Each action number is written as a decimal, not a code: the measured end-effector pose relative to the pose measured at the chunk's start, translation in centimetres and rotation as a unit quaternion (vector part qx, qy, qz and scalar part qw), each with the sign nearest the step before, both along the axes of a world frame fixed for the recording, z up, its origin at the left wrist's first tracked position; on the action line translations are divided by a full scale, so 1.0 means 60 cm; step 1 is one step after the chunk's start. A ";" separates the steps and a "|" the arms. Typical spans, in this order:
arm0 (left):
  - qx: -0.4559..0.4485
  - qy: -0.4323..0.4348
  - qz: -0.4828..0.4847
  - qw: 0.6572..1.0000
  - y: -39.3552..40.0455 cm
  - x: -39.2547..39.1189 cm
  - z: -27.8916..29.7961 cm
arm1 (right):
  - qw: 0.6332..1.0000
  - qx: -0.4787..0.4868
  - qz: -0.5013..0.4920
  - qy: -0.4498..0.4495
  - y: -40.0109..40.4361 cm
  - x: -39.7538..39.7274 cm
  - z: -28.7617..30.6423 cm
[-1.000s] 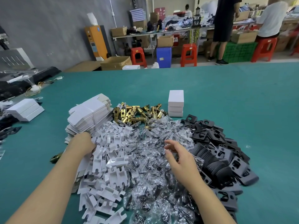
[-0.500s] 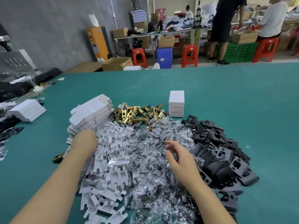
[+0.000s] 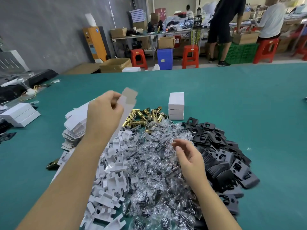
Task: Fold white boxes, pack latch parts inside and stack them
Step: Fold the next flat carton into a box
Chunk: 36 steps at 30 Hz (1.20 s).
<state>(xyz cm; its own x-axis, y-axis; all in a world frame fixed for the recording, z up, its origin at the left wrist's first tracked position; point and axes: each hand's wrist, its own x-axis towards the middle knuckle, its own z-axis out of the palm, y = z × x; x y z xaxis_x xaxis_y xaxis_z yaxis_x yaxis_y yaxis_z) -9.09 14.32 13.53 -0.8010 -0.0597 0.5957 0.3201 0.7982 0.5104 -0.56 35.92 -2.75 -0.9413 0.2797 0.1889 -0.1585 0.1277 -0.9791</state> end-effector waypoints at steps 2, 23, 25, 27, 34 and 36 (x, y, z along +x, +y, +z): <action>0.123 -0.025 -0.062 0.990 0.030 0.012 0.007 | 0.994 -0.110 -0.011 0.003 0.010 -0.007 0.000; 0.386 -0.207 -0.151 0.886 0.179 0.043 -0.248 | 0.848 -0.436 0.249 -0.168 0.037 0.005 0.015; 0.374 -0.197 -0.145 0.895 0.175 0.044 -0.245 | 0.847 -0.441 0.247 -0.167 0.034 0.004 0.017; 0.358 -0.192 -0.149 0.901 0.174 0.050 -0.246 | 0.850 -0.432 0.249 -0.172 0.032 0.003 0.017; 0.367 -0.271 -0.201 0.867 0.170 0.072 -0.247 | 0.854 -0.419 0.263 -0.163 0.032 0.005 0.010; 0.374 -0.284 -0.217 0.856 0.168 0.073 -0.250 | 0.855 -0.412 0.269 -0.161 0.031 0.006 0.011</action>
<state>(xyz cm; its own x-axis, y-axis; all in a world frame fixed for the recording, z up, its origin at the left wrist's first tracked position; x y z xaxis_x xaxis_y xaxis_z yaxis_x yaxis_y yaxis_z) -4.72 24.43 -1.46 -0.9921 0.1224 0.0270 0.0332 0.0491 0.9982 -0.20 37.77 -2.09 -0.9416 -0.2980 -0.1569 0.3181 -0.6341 -0.7048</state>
